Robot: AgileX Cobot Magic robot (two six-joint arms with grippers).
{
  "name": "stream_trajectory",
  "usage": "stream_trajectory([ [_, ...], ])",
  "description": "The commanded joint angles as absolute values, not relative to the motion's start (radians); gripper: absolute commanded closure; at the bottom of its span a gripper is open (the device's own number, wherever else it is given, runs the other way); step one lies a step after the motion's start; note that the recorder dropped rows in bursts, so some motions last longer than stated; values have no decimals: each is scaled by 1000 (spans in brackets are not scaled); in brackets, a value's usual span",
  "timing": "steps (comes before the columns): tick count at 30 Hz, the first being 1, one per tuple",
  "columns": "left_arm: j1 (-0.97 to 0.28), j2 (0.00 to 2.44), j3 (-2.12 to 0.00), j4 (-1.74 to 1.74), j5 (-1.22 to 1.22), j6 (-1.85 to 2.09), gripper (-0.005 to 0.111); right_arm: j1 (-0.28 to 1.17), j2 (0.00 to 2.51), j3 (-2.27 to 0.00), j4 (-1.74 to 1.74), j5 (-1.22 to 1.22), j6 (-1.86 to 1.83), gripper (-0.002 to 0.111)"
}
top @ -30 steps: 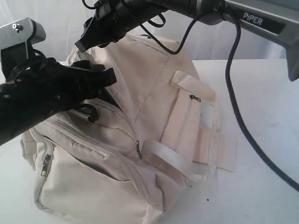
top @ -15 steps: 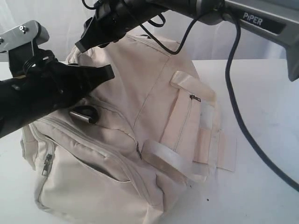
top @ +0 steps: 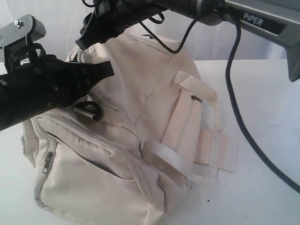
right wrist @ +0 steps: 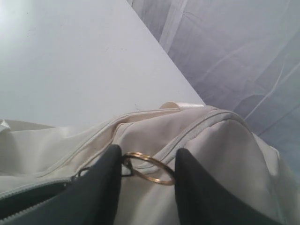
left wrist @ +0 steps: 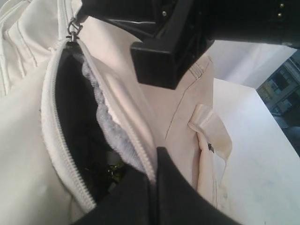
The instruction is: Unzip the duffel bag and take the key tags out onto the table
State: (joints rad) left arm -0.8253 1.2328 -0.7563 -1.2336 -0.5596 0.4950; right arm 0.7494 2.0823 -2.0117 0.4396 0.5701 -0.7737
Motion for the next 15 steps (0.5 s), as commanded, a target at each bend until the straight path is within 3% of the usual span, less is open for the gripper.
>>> stream_trajectory([
  [1, -827, 1185, -757, -1360, -530, 588, 107, 700, 2062, -2028, 407, 407, -783, 108],
  [15, -827, 1156, -757, -1529, -513, 778, 107, 691, 2067, -2028, 422, 401, -783, 108],
])
